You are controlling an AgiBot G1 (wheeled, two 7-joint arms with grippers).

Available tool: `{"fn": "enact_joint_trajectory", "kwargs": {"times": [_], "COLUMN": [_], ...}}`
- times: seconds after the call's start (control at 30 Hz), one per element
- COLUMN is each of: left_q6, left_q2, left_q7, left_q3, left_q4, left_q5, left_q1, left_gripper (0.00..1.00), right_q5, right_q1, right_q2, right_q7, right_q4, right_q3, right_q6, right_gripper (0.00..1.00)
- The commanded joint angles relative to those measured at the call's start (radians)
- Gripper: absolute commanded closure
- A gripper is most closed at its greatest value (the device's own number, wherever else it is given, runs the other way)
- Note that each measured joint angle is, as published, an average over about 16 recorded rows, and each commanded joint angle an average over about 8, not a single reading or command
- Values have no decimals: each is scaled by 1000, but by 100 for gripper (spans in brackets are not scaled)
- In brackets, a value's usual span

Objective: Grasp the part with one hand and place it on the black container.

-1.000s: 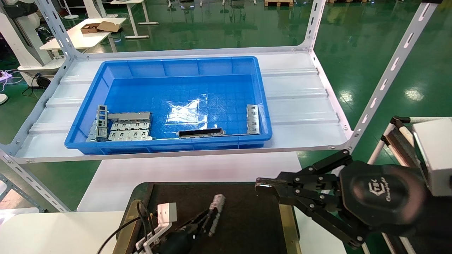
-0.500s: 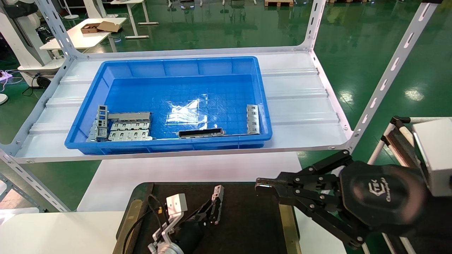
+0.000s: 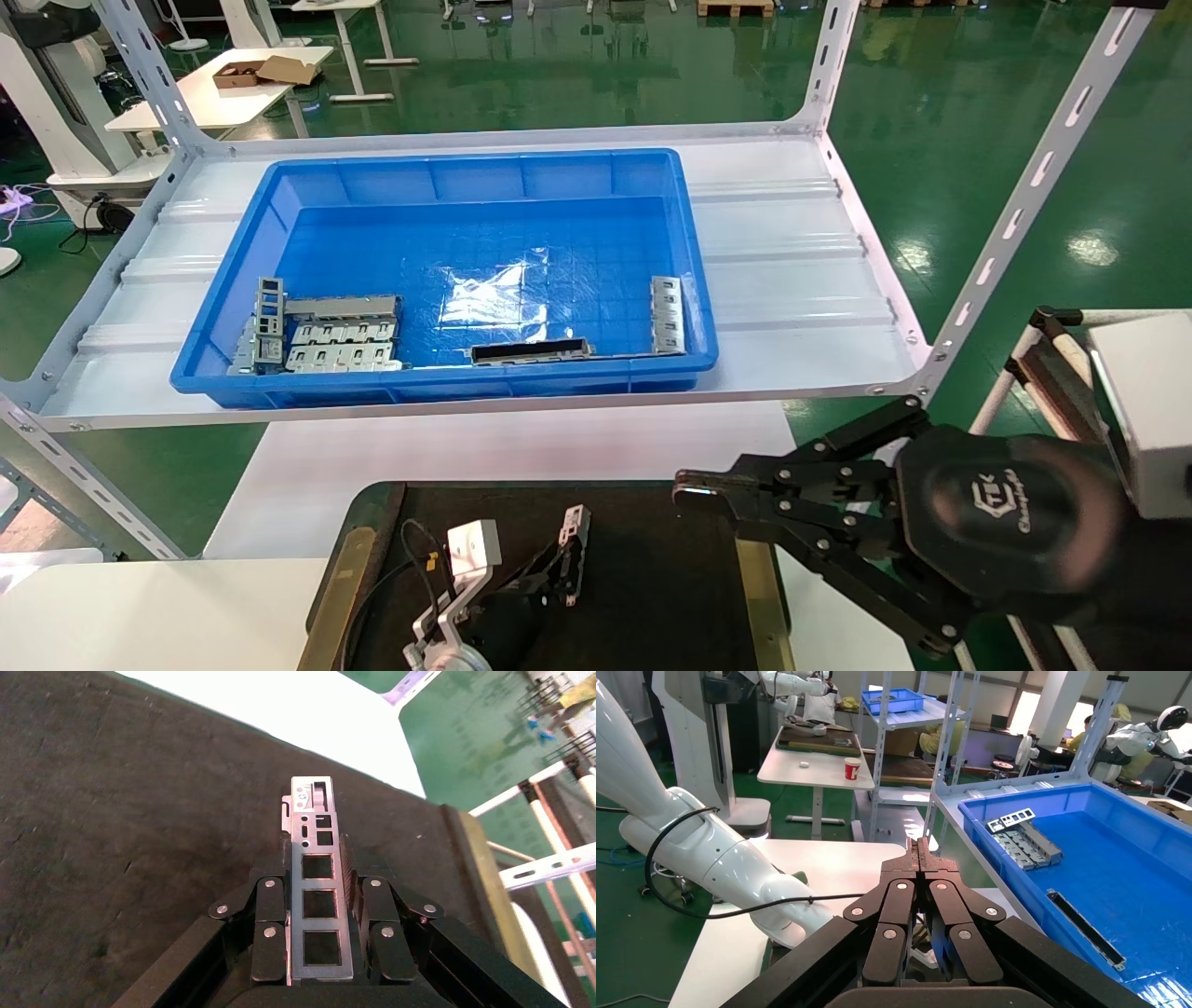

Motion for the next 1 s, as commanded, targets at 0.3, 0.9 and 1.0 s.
{"fn": "enact_joint_trajectory", "kwargs": {"times": [0.3,0.9,1.0], "left_q6": [-31,44,105], "left_q2": [1,-84,-147], "left_q7": [-26,-59,-53], "left_q3": [62,76,57], "left_q4": [27,-74,-141], "left_q5": [-20,-16,-13], "left_q1": [-21,-25,-11], "left_gripper": [6,0,0], "right_q5": [0,0,0], "right_q1": [0,0,0], "right_q2": [0,0,0], "right_q7": [0,0,0], "right_q4": [0,0,0], "right_q3": [0,0,0], "right_q6": [0,0,0], "right_gripper": [12,0,0]}}
